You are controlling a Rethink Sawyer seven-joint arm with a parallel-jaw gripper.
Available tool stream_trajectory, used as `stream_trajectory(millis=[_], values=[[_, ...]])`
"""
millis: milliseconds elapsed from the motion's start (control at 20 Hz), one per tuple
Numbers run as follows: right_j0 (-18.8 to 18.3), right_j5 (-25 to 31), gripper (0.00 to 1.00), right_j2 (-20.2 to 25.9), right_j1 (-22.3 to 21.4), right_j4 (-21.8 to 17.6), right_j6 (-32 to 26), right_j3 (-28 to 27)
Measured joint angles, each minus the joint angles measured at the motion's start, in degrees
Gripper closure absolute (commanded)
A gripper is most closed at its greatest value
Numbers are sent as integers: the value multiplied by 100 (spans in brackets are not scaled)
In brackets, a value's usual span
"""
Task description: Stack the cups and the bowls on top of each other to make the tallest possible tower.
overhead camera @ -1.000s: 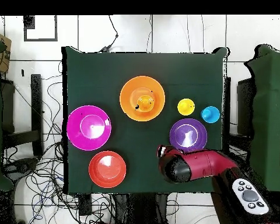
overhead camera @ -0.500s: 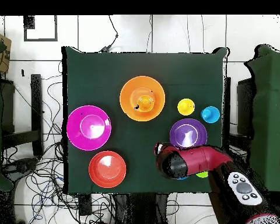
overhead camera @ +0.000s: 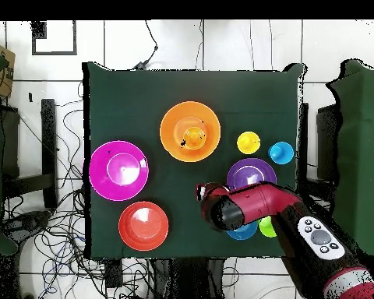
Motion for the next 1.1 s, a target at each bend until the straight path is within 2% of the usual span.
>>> stream_trajectory(millis=[250,550,800,1100], values=[[-221,1,0,436,21,-165,-752,0],[-236,4,0,665,-1,-232,-1331,2],[-288,5,0,779,-125,-231,-1357,26],[-407,159,0,795,-592,-118,-1357,106]])
